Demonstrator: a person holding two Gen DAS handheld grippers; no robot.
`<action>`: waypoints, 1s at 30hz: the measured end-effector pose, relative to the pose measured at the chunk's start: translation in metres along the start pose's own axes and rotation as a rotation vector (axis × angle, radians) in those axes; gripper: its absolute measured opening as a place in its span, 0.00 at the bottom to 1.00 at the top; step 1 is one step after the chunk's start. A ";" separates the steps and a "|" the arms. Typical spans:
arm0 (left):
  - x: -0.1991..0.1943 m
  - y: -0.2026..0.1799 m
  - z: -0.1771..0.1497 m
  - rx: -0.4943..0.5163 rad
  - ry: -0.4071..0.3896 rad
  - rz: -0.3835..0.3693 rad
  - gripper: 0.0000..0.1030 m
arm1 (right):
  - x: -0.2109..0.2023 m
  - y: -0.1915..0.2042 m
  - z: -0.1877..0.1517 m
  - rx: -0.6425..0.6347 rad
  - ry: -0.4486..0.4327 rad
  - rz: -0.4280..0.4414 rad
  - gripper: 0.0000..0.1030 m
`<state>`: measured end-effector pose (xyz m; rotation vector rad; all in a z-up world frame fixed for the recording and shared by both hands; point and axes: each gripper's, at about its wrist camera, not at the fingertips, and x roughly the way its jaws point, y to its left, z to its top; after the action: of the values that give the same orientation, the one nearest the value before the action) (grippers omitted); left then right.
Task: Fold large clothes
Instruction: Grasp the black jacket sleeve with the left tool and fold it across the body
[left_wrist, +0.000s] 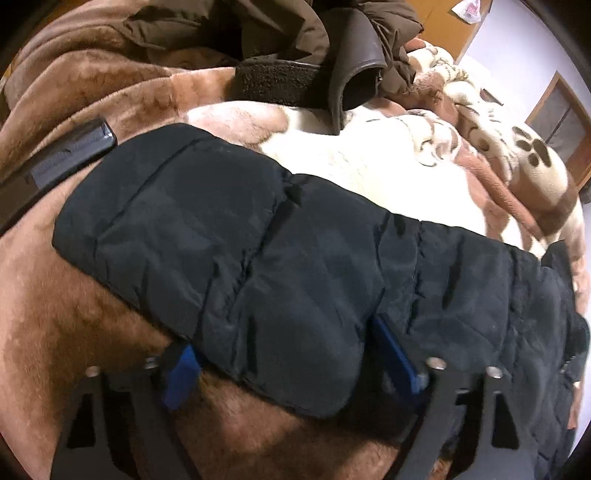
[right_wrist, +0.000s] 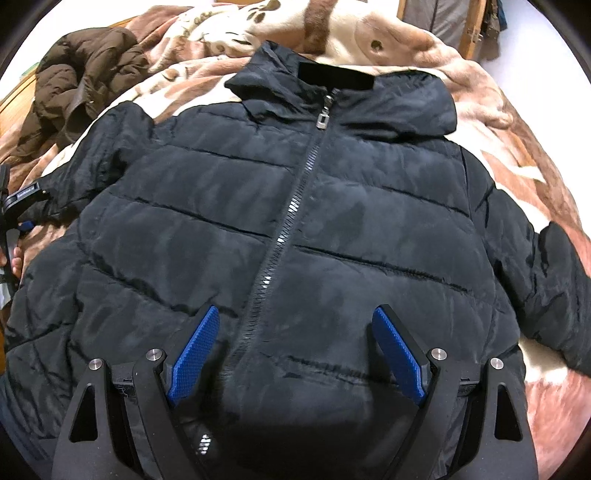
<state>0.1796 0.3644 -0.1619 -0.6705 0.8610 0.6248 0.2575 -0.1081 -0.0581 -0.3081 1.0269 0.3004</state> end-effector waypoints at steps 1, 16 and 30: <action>-0.001 0.000 0.002 0.008 -0.005 -0.005 0.60 | 0.001 -0.002 -0.001 0.004 0.004 -0.003 0.83; -0.166 -0.071 0.023 0.198 -0.174 -0.194 0.18 | -0.053 -0.011 -0.025 -0.007 -0.049 -0.023 0.82; -0.225 -0.265 -0.068 0.588 -0.070 -0.506 0.18 | -0.100 -0.077 -0.049 0.138 -0.125 -0.027 0.82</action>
<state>0.2267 0.0964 0.0651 -0.3026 0.7207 -0.0697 0.1999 -0.2074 0.0132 -0.1759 0.9142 0.2208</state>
